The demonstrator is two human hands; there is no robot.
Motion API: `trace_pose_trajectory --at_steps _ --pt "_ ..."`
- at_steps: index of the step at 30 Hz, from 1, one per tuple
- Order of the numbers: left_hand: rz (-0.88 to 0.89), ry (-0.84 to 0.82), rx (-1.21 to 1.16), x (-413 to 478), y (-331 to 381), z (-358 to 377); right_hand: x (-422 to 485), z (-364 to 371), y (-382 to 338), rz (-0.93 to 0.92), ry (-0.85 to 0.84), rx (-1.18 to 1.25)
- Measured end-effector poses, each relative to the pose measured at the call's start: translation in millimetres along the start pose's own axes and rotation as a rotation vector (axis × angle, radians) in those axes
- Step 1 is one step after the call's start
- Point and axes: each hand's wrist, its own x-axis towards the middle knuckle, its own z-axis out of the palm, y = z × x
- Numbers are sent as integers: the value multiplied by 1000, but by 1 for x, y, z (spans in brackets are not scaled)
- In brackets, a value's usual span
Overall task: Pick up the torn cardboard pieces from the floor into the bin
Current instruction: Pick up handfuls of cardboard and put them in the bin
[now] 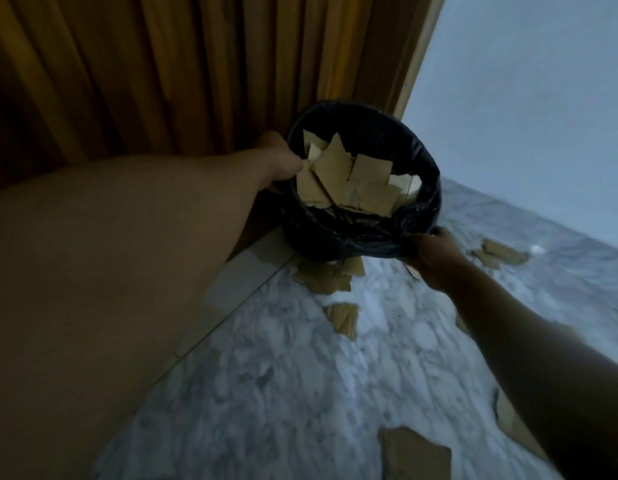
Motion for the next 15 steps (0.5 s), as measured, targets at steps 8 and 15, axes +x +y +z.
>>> trace_pose_trajectory --at_steps 8,15 --pt "-191 -180 -161 -22 -17 -10 -1 -7 -39 -15 1 -64" --pt "-260 -118 -182 -31 -19 -7 -6 8 -44 8 -99 95"
